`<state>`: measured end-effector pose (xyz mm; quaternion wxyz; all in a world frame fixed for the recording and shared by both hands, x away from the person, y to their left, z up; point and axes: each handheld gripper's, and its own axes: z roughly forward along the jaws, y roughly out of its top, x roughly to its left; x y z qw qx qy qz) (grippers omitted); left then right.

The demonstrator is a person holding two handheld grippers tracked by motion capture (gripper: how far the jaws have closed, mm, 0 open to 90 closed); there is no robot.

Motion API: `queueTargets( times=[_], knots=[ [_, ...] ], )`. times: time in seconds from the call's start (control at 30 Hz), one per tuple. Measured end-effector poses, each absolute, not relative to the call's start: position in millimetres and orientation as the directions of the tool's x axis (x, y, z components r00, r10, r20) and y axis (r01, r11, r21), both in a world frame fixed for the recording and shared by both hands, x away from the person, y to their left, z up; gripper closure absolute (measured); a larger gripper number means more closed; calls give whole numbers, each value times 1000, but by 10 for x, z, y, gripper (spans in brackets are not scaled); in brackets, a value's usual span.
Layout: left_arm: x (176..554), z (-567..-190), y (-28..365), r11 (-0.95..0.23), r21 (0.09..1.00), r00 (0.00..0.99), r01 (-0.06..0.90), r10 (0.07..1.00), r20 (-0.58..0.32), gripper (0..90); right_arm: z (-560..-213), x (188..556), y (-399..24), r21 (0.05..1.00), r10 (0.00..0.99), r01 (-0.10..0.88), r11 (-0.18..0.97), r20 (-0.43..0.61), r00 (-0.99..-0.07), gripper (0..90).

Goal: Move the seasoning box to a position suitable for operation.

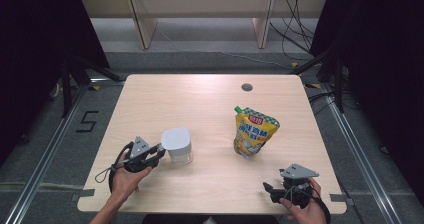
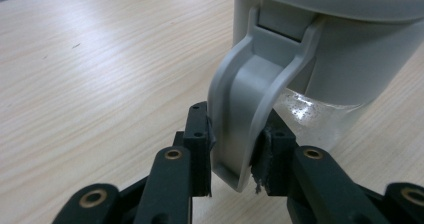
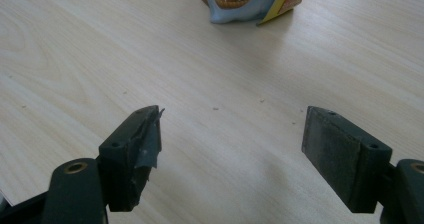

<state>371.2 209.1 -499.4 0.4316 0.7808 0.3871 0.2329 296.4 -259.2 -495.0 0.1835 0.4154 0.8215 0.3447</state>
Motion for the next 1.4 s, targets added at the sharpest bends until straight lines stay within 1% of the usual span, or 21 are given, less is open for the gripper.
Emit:
queueTargets(
  times=[0.03, 0.1, 0.2, 0.4, 0.43, 0.53, 0.57, 0.6, 0.7, 0.77, 0.87, 0.9, 0.93, 0.97, 1.07, 1.1, 1.17, 1.23, 1.27, 1.33, 1.4],
  knots=[
    [3723, -4995, 2087, -330, 856, 600, 397, 799, 30, 708, -4942, 2953, -2582, 715, 816, 573, 400, 7, -578, 248],
    [3731, -4998, 2076, -338, 859, 624, 385, 781, 28, 708, -4945, 2956, -2585, 715, 816, 567, 408, -6, -578, 248],
    [3712, -4999, 2044, -365, 859, 672, 358, 740, 34, 708, -4936, 2955, -2586, 709, 810, 578, 404, 17, -586, 248],
    [3624, -4990, 1917, -401, 858, 732, 321, 680, 43, 709, -4937, 2956, -2590, 722, 807, 555, 414, -9, -591, 248],
    [3603, -4992, 1896, -389, 860, 729, 331, 684, 28, 709, -4936, 2956, -2587, 723, 807, 555, 412, -6, -590, 248],
    [3571, -4990, 1866, -400, 858, 738, 322, 674, 37, 708, -4926, 2941, -2575, 719, 818, 571, 396, 6, -576, 248],
    [3559, -4995, 1844, -389, 861, 740, 327, 672, 22, 708, -4931, 2952, -2582, 722, 810, 560, 407, -1, -587, 249],
    [3551, -4991, 1836, -398, 859, 743, 323, 669, 31, 709, -4936, 2964, -2582, 726, 803, 549, 415, -8, -596, 249],
    [3525, -4986, 1794, -405, 857, 754, 320, 657, 28, 708, -4937, 2961, -2577, 728, 804, 546, 414, -11, -595, 249],
    [3505, -4987, 1762, -396, 856, 747, 331, 664, 19, 707, -4933, 2957, -2571, 727, 809, 554, 407, -6, -587, 249],
    [3500, -4979, 1722, -397, 856, 751, 330, 660, 17, 707, -4933, 2969, -2574, 722, 799, 548, 423, -12, -601, 249],
    [3504, -4969, 1722, -410, 856, 755, 314, 654, 37, 707, -4923, 2951, -2559, 716, 813, 572, 401, 11, -582, 249],
    [3489, -4971, 1713, -398, 857, 745, 329, 667, 24, 706, -4920, 2939, -2547, 712, 818, 583, 393, 19, -574, 249],
    [3486, -4976, 1713, -391, 859, 746, 331, 666, 15, 706, -4924, 2957, -2561, 717, 806, 564, 408, 7, -592, 249],
    [3481, -4979, 1702, -379, 861, 741, 339, 672, 4, 706, -4919, 2949, -2560, 714, 815, 574, 401, 9, -580, 249],
    [3482, -4971, 1706, -391, 860, 745, 330, 666, 17, 706, -4929, 2961, -2567, 718, 809, 562, 411, -4, -587, 249],
    [3473, -4974, 1691, -390, 859, 740, 332, 672, 19, 704, -4920, 2955, -2561, 716, 815, 571, 401, 6, -580, 249],
    [3476, -4979, 1655, -395, 856, 750, 332, 661, 14, 704, -4919, 2956, -2558, 715, 815, 573, 400, 8, -580, 249],
    [3459, -4987, 1623, -384, 855, 743, 348, 669, -1, 703, -4931, 2968, -2563, 720, 810, 562, 408, -1, -587, 249],
    [3445, -4985, 1563, -380, 858, 748, 346, 664, -8, 702, -4936, 2981, -2567, 724, 800, 547, 421, -11, -601, 248],
    [3437, -4984, 1516, -390, 859, 757, 333, 653, 3, 701, -4935, 2972, -2561, 726, 807, 553, 408, -5, -590, 249]
  ],
)
